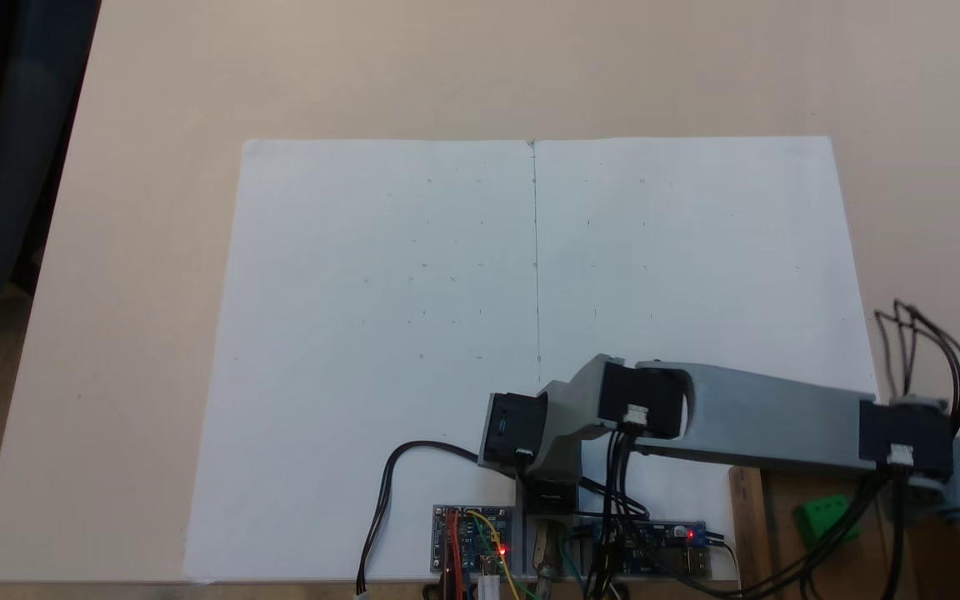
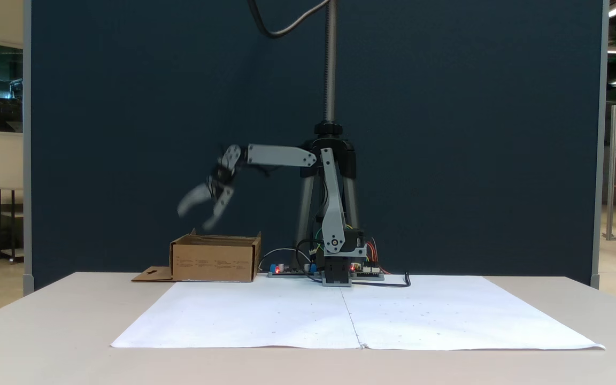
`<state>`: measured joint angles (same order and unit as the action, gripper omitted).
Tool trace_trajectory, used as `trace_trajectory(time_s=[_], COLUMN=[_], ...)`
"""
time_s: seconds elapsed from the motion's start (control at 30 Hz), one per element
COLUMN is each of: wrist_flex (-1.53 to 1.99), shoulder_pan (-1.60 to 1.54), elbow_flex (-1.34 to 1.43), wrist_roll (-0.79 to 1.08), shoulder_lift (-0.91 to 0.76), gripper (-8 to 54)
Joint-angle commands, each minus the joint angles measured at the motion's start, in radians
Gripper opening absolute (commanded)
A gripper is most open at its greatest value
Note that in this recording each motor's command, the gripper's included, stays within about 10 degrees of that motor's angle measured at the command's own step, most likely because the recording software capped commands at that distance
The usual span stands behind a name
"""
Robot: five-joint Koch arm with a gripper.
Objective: Grasp a green dice and put it in the bin.
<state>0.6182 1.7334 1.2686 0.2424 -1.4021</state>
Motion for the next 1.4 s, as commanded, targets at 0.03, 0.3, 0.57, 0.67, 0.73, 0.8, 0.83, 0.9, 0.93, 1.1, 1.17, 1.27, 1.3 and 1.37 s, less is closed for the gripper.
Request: trace_trajectory(time_s=[0.03, 0.3, 0.57, 0.67, 0.73, 0.8, 0.83, 0.9, 0.93, 1.1, 1.17, 1.27, 1.3, 1.37], wrist_flex=[-0.037, 0.009, 0.002, -0.015, -0.083, -0.190, -0.216, -0.287, -0.322, -0.503, -0.583, -0.672, -0.708, -0.777], shoulder_pan=[-0.129, -0.577, -1.051, -1.210, -1.310, -1.393, -1.427, -1.499, -1.534, -1.640, -1.663, -1.667, -1.667, -1.667], elbow_flex=[-0.130, -0.132, -0.041, 0.101, 0.216, 0.353, 0.419, 0.540, 0.600, 0.887, 0.977, 1.074, 1.101, 1.155], wrist_roll=[-0.202, -0.448, -0.448, -0.446, -0.446, -0.446, -0.446, -0.440, -0.426, -0.322, -0.275, -0.259, -0.258, -0.258], shoulder_lift=[-0.117, -0.272, -0.354, -0.425, -0.476, -0.538, -0.568, -0.626, -0.653, -0.804, -0.845, -0.899, -0.925, -0.957], gripper=[34.6, 39.2, 43.1, 44.4, 44.7, 44.6, 44.7, 44.6, 44.8, 44.6, 44.6, 44.6, 44.6, 44.7])
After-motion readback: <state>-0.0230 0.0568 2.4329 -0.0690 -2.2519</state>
